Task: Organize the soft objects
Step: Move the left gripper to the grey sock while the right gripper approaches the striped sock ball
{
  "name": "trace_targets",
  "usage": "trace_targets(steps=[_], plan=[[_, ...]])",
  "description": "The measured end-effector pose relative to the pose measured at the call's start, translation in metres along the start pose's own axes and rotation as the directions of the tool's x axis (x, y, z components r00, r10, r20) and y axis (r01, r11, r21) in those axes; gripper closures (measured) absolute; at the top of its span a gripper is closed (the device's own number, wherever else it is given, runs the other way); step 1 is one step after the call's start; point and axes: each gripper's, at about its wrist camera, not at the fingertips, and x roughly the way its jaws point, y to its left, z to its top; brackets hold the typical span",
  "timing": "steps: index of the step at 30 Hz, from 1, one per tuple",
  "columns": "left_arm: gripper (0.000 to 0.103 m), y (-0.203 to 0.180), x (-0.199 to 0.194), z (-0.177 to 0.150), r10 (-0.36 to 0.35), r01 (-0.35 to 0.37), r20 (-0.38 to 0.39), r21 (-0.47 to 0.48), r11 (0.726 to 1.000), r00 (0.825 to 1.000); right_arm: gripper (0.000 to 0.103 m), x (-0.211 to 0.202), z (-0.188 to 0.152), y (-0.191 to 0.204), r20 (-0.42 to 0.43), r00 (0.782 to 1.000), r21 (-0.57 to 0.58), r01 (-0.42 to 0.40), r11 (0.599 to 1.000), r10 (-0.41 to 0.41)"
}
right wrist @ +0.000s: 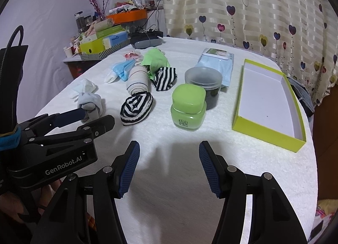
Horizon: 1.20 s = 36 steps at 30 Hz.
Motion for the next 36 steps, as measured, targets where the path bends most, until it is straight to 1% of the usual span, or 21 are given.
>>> trace_targets(steps=[6,11,13,17,21,25,32,36], plan=[[0.036,0.014,-0.001,0.005,0.007,-0.007,0.009,-0.025,1.0,1.0,0.044,0.003,0.007,0.007,0.006,1.0,-0.018,-0.016,1.0,0.016],[0.036,0.035,0.002,0.009,-0.016,0.017,0.009,-0.091,0.996,1.0,0.044,0.007,0.013,0.017,0.008,0.999,-0.046,-0.038,0.998,0.039],[0.036,0.044,0.003,0.01,-0.014,0.015,0.009,-0.117,0.993,1.0,0.044,0.01,0.015,0.021,0.008,0.999,-0.057,-0.046,0.997,0.047],[0.036,0.061,0.007,0.012,0.016,-0.015,0.005,-0.147,0.989,1.0,0.044,0.016,0.021,0.03,0.003,0.998,-0.078,-0.065,0.995,0.065],[0.036,0.075,0.01,0.016,0.075,-0.074,0.007,-0.14,0.987,0.997,0.044,0.026,0.027,0.04,-0.007,0.996,-0.102,-0.088,0.991,0.087],[0.036,0.089,0.014,0.018,0.099,-0.097,0.008,-0.147,0.984,0.995,0.044,0.039,0.032,0.05,-0.02,0.994,-0.123,-0.109,0.986,0.107],[0.036,0.111,0.028,0.02,0.066,-0.069,-0.022,-0.193,0.979,0.998,0.044,0.066,0.042,0.059,-0.053,0.992,-0.133,-0.124,0.983,0.118],[0.036,0.115,0.037,0.019,0.059,-0.065,-0.04,-0.196,0.978,0.997,0.044,0.082,0.045,0.063,-0.075,0.991,-0.139,-0.12,0.983,0.11]])
